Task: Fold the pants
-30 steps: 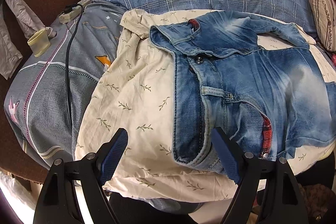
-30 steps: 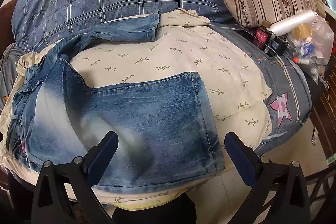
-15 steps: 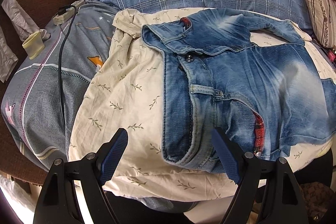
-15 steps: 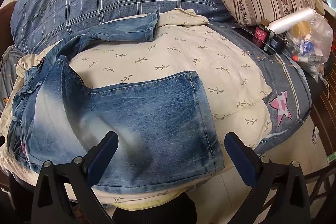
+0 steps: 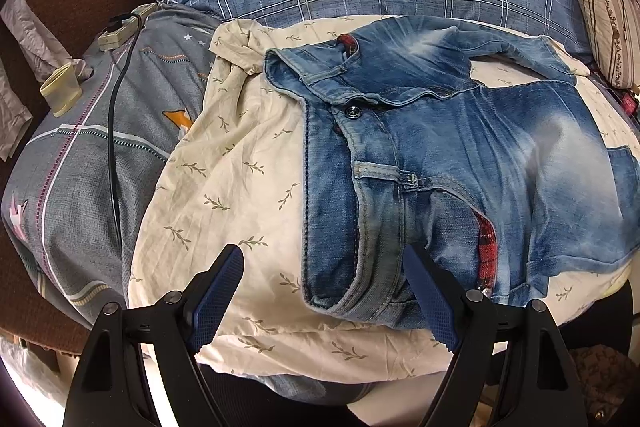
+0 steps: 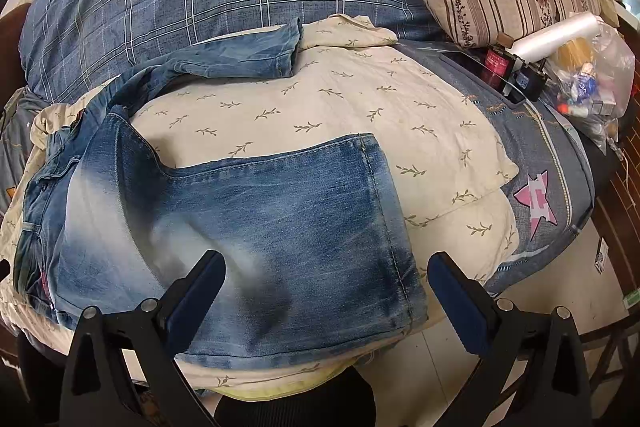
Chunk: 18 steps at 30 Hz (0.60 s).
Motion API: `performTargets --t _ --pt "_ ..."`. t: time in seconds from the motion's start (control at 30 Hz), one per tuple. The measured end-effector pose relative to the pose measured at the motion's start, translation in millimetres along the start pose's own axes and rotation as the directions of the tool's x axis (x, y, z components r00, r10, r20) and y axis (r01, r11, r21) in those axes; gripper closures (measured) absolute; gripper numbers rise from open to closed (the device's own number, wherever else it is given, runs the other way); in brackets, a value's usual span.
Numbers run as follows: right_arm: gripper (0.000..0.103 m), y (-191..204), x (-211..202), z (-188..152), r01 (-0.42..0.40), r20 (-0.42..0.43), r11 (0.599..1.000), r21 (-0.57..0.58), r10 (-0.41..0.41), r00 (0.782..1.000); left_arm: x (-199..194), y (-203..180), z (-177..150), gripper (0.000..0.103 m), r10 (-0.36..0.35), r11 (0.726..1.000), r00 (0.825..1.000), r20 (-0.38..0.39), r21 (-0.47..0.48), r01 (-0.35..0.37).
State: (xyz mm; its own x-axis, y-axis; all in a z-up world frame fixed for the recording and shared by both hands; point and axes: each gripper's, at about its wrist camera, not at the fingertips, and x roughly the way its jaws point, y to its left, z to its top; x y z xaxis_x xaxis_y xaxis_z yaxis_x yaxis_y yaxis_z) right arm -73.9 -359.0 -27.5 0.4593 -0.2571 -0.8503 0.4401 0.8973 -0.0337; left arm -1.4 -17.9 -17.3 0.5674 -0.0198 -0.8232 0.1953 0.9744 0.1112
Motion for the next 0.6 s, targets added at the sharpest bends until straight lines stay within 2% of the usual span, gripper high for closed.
performTargets --t 0.33,0.6 --pt "0.001 -0.5 1.6 -0.2 0.004 -0.002 1.000 0.004 -0.004 1.000 -2.9 0.1 1.7 0.021 -0.002 1.000 1.000 0.005 0.000 0.002" --pt "0.001 -2.5 3.7 0.7 -0.008 -0.005 1.000 0.006 0.008 1.000 -2.2 -0.5 7.3 0.021 -0.030 1.000 0.999 -0.013 -0.004 0.030"
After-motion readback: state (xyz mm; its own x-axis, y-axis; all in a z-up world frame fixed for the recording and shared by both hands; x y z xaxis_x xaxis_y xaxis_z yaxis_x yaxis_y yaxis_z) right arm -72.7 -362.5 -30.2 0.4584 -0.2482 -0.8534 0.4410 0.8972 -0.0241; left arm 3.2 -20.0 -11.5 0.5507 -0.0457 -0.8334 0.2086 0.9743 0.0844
